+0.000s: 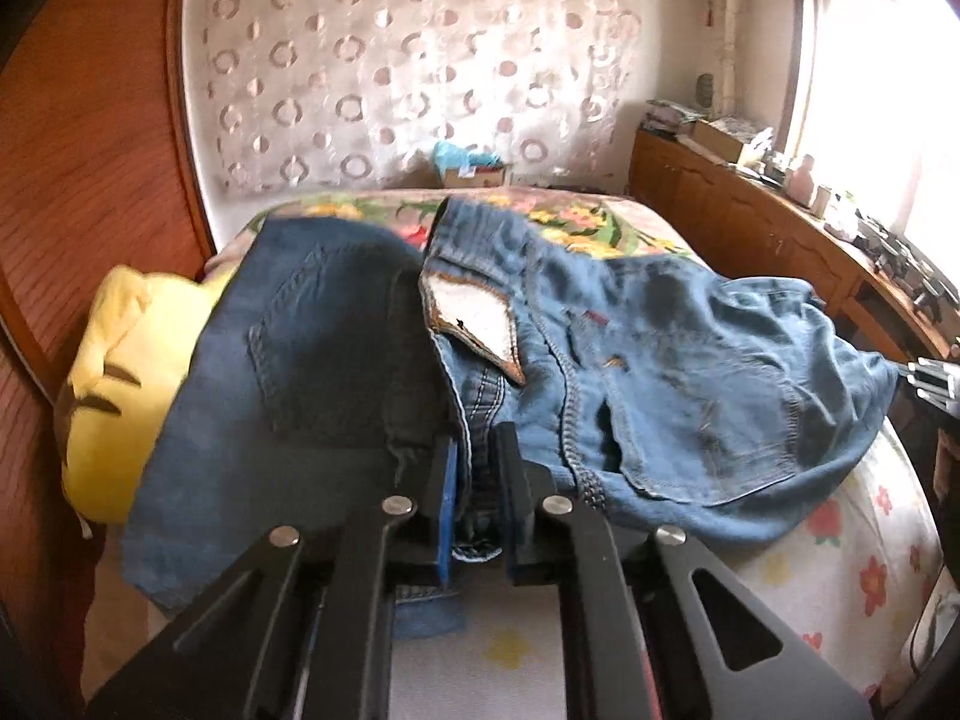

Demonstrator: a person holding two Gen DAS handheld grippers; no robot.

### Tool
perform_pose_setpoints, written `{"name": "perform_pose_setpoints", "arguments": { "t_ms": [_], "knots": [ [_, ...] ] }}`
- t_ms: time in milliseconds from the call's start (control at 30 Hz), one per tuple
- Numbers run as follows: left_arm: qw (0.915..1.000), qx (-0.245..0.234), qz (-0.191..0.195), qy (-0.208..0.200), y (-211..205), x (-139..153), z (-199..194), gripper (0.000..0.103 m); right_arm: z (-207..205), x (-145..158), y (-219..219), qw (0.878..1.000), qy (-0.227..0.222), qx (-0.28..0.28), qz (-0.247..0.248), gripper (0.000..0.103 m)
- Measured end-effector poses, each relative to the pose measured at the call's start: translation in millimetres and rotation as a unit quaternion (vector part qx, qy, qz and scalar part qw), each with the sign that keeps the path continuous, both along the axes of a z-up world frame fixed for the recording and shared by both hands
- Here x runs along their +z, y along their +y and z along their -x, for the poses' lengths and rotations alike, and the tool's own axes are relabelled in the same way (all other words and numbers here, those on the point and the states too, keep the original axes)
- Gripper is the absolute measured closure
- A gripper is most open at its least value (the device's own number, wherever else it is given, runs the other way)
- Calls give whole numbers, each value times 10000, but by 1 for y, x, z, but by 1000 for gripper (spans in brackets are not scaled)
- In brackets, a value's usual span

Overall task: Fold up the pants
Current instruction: 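Grasp the waistband with the left tool while the right tool grasps the hem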

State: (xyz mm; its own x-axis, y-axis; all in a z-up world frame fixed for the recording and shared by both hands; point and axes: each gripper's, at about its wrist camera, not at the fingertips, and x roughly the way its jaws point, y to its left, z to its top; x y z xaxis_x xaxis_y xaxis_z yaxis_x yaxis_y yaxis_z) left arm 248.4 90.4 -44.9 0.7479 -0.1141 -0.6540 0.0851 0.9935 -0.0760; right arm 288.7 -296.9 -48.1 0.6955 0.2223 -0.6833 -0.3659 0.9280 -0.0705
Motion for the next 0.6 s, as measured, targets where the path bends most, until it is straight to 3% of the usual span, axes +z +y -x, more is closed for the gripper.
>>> {"name": "perform_pose_setpoints", "arguments": {
  "t_ms": [333, 600],
  "knots": [
    [9969, 34, 138, -773, 2, 63, 19, 99, -3, 61, 2, 9978, -629, -178, -134, 98],
    [9928, 102, 187, -1175, 13, 93, 60, 99, 38, 104, 8, 9941, -1076, -47, -108, 98]
  ]
}}
